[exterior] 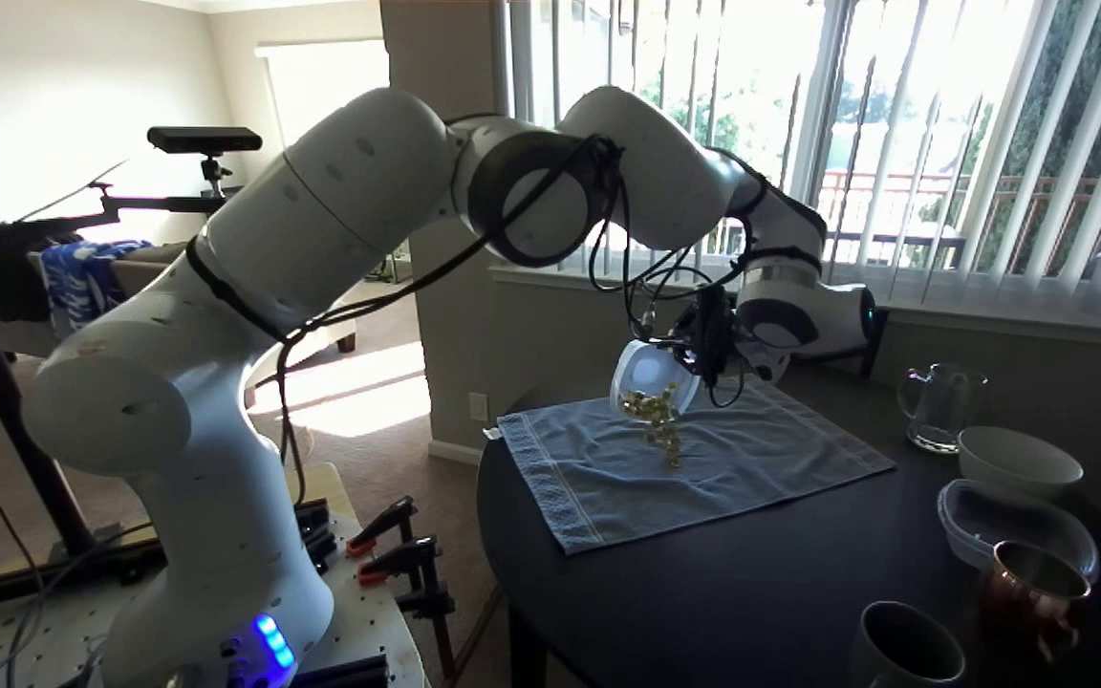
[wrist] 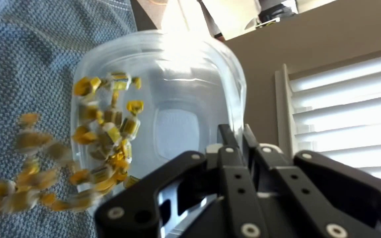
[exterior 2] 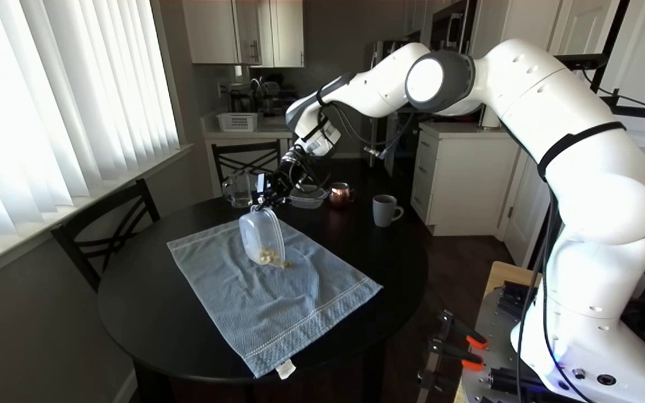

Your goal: Pick up the clear lunch box and spill all the candy onto the blue towel

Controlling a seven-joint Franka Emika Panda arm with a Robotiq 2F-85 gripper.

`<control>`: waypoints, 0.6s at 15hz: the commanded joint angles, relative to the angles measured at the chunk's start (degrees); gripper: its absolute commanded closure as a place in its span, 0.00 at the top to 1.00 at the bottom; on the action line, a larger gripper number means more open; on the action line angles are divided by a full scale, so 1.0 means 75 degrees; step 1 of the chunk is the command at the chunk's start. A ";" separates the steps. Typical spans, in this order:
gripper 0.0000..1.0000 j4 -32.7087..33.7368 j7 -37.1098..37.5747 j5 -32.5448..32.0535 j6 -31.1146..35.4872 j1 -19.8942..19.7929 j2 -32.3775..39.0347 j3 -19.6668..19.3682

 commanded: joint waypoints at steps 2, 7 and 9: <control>0.02 0.0175 -0.0263 0.1677 -0.0720 -0.0274 0.0354 0.0041; 0.02 0.0169 -0.0235 0.2829 -0.0972 -0.0048 0.0357 -0.0283; 0.02 0.0185 -0.0171 0.2958 -0.0953 0.0062 0.0332 -0.0433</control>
